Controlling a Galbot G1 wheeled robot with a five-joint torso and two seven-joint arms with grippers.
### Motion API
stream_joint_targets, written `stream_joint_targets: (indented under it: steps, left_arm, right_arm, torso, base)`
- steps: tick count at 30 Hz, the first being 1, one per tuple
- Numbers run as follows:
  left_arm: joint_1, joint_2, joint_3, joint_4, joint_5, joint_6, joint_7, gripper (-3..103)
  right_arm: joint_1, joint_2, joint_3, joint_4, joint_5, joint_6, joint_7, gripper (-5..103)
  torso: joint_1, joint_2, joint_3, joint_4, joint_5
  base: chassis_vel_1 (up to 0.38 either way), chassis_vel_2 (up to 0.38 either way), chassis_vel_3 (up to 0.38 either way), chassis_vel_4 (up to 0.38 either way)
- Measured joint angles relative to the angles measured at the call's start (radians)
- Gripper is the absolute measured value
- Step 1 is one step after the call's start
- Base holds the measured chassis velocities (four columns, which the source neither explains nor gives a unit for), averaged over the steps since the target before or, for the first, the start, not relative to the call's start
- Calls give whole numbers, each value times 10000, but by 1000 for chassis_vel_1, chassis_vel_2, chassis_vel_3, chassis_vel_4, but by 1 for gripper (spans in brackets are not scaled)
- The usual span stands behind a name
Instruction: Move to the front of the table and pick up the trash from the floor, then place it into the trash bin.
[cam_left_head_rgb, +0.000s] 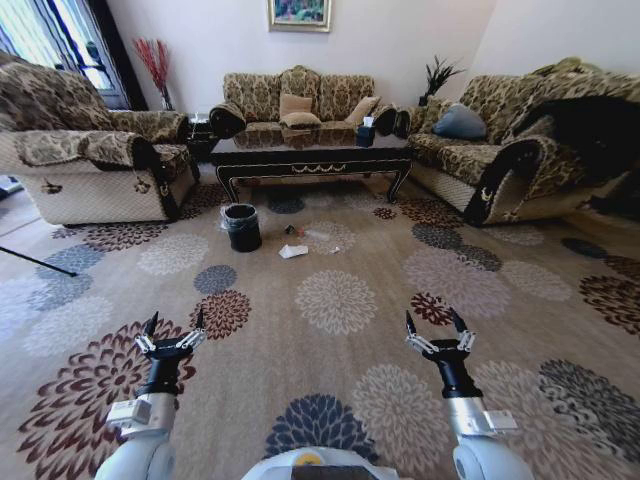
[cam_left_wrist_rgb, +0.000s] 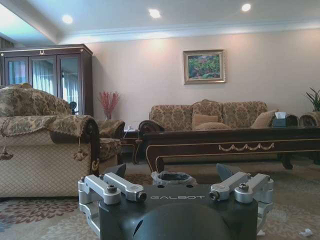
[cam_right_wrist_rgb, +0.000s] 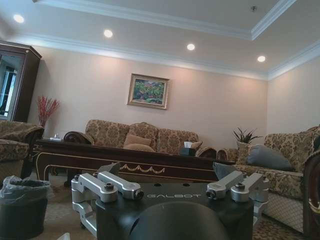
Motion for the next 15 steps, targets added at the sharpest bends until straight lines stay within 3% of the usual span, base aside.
stream_joint_targets:
  steps: [15]
  left_arm:
    - [-38, 2, 4, 88, 30, -11, 7, 100]
  right_arm:
    - [133, 45, -102, -203, 18, 59, 66, 100]
  torso:
    - [8, 17, 16, -3, -1]
  base:
    - [-240, 252, 237, -240]
